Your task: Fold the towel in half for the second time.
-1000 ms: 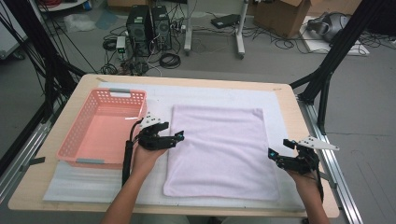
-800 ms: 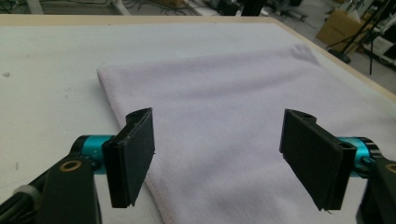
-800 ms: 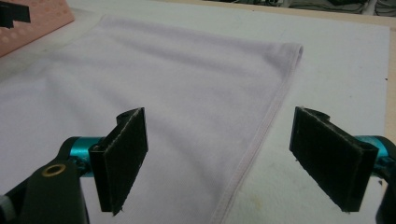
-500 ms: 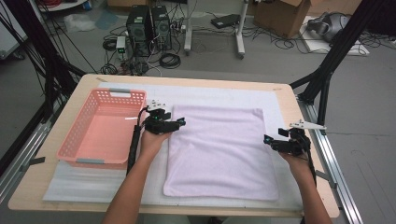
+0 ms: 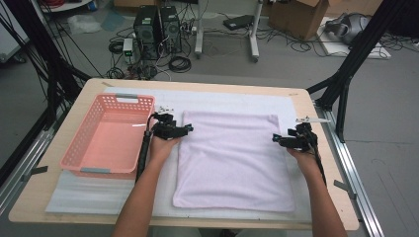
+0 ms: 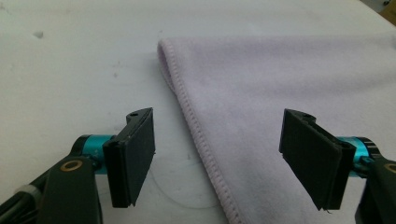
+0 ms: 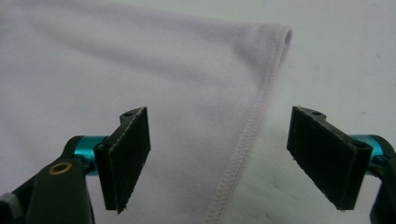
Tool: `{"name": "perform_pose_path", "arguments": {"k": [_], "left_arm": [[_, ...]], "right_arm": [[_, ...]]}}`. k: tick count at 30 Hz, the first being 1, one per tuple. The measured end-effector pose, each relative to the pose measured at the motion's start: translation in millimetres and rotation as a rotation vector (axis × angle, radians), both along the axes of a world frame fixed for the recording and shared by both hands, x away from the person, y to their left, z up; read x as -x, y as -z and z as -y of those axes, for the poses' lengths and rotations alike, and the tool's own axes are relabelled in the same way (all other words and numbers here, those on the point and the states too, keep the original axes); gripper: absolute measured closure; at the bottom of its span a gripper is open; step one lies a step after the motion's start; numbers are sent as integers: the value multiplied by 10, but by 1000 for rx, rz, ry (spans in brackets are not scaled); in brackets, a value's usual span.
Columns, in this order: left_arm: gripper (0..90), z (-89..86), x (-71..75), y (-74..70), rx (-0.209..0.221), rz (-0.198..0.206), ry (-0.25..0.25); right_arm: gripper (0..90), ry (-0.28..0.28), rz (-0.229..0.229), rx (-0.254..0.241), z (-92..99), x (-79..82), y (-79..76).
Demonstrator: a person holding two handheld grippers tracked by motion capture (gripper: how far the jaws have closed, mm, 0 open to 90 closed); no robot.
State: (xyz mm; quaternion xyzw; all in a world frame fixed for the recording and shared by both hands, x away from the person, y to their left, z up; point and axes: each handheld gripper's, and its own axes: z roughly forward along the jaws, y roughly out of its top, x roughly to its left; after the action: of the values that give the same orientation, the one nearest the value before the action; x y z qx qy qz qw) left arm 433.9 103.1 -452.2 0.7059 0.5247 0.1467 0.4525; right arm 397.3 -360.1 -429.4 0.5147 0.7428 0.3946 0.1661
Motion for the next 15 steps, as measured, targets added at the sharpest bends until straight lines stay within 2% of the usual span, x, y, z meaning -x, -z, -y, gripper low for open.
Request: {"name": "perform_pose_path", "arguments": {"k": [2, 4, 5, 7, 8, 10, 11, 14, 15], "left_arm": [[271, 46, -30, -19, -44, 2, 16], [276, 100, -70, -23, -72, -20, 24], [275, 120, -88, -29, -100, -18, 31], [294, 138, -101, -13, -109, -5, 26], [301, 148, -98, -12, -127, 2, 24], [361, 176, -75, -15, -207, 28, 30], [409, 185, -66, -14, -222, 40, 37], [508, 199, -64, -16, -208, 39, 33], [543, 205, -62, -16, -203, 40, 33]], "right_arm": [[218, 16, -4, 15, -3, -42, 44], [221, 37, -25, 35, -8, -77, 99], [223, 49, -33, 45, -10, -92, 124], [226, 69, -41, 58, -16, -117, 162], [229, 75, -39, 59, -22, -122, 174], [230, 73, -25, 92, -50, -135, 178], [229, 75, -26, 114, -74, -147, 179], [241, 81, -31, 151, -131, -189, 166], [282, 76, -29, 157, -144, -197, 161]]}}
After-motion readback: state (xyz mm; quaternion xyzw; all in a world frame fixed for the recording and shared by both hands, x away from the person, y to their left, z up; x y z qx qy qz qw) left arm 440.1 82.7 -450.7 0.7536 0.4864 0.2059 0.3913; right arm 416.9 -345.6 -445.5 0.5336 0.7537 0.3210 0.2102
